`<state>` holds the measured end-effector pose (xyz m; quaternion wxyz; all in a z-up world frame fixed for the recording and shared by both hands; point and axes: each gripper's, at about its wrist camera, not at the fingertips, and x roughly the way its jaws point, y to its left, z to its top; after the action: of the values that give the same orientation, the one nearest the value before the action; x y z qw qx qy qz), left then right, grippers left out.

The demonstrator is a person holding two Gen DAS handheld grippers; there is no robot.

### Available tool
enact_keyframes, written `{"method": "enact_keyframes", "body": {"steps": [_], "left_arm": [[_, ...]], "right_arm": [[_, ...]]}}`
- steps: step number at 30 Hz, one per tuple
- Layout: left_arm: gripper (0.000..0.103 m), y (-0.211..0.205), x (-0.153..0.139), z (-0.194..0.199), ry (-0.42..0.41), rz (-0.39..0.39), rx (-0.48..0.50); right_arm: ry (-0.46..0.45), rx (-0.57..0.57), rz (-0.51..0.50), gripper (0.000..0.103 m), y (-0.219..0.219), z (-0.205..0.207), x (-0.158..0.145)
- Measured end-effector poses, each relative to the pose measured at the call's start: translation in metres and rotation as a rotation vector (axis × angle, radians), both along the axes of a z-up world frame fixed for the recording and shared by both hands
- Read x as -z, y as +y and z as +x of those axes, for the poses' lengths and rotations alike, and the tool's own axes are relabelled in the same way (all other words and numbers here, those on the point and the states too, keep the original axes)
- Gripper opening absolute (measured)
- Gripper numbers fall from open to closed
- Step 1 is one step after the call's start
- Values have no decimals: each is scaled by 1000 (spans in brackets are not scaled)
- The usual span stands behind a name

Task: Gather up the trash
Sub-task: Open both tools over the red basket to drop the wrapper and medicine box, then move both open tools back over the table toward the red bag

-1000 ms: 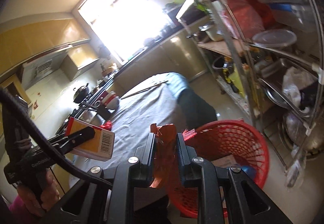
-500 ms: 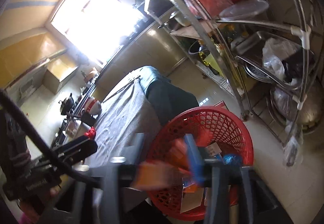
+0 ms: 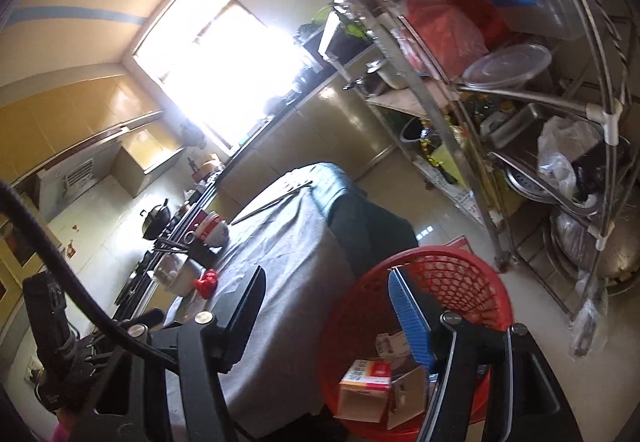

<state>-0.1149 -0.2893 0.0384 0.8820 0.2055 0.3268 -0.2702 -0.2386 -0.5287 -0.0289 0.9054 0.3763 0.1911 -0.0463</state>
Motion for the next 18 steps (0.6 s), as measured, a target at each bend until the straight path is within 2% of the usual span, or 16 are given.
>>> {"method": "enact_keyframes", "body": {"steps": [5, 8, 15, 18], "left_arm": [[80, 32, -21, -3, -102, 28, -105], [85, 55, -31, -6, -154, 48, -180], [86, 110, -33, -12, -220, 105, -355], [86, 133, -34, -11, -213, 93, -413]], "right_arm": [[-16, -60, -31, 69, 24, 7, -15], [-24, -99, -63, 69, 43, 12, -26], [-44, -191, -129, 69, 87, 25, -50], [-50, -234, -159, 69, 109, 32, -59]]}}
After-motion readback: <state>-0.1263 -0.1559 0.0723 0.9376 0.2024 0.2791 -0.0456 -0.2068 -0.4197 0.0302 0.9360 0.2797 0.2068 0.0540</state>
